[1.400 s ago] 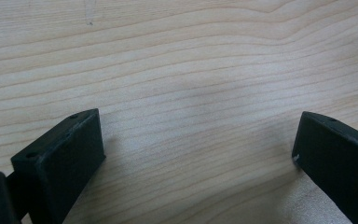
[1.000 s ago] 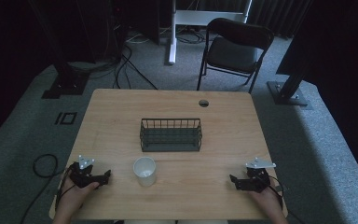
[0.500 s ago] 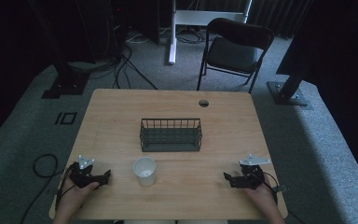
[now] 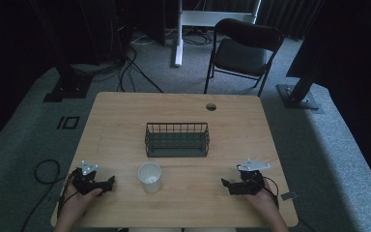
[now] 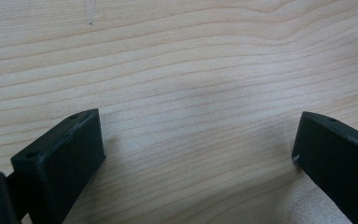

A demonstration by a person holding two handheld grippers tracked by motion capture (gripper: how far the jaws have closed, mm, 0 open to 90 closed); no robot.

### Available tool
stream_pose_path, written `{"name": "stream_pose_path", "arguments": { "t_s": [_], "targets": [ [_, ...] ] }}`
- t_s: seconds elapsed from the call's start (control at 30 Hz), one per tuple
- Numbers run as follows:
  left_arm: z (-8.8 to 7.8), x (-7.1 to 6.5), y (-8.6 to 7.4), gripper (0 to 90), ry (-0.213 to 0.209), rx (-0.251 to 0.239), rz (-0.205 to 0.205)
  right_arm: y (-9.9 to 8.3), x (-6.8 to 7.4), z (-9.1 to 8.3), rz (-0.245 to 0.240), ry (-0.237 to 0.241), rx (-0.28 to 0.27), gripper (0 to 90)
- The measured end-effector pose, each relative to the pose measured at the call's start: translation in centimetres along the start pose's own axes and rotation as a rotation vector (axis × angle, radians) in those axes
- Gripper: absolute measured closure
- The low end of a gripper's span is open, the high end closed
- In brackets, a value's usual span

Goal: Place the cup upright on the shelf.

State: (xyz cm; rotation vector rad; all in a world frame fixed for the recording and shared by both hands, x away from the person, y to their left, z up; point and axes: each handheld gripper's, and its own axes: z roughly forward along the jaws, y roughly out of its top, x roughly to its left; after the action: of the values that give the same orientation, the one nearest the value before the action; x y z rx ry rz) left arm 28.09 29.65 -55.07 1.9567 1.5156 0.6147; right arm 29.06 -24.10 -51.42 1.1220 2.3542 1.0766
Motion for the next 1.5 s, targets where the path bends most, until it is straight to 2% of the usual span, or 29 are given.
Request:
{"name": "stream_pose_path", "arguments": {
  "t_s": [0.17,0.2,0.4,0.47,0.77,0.8,0.87,1.5],
  "targets": [
    [0.0,0.0,0.0,2.3,0.0,0.0,0.0,0.5,0.8,0.3,-0.026,0.008,-0.005,12.8],
    [0.0,0.0,0.0,2.3,0.0,0.0,0.0,0.7,1.2,0.5,-0.035,0.027,-0.008,12.9],
    [0.0,0.0,0.0,2.3,0.0,0.0,0.0,1.1,2.0,0.9,-0.054,0.043,-0.007,12.9],
    [0.0,0.0,0.0,2.3,0.0,0.0,0.0,1.4,2.9,1.4,-0.075,0.06,-0.002,12.9],
    [0.0,0.0,0.0,2.3,0.0,0.0,0.0,1.9,4.3,2.4,-0.095,0.094,-0.006,12.9],
    [0.0,0.0,0.0,2.3,0.0,0.0,0.0,2.2,4.9,2.8,-0.104,0.113,-0.007,12.9],
    [0.0,0.0,0.0,2.3,0.0,0.0,0.0,2.4,5.2,3.0,-0.113,0.128,-0.007,12.9],
    [0.0,0.0,0.0,2.3,0.0,0.0,0.0,4.7,8.6,4.4,-0.179,0.219,-0.037,12.9]
  ]
}}
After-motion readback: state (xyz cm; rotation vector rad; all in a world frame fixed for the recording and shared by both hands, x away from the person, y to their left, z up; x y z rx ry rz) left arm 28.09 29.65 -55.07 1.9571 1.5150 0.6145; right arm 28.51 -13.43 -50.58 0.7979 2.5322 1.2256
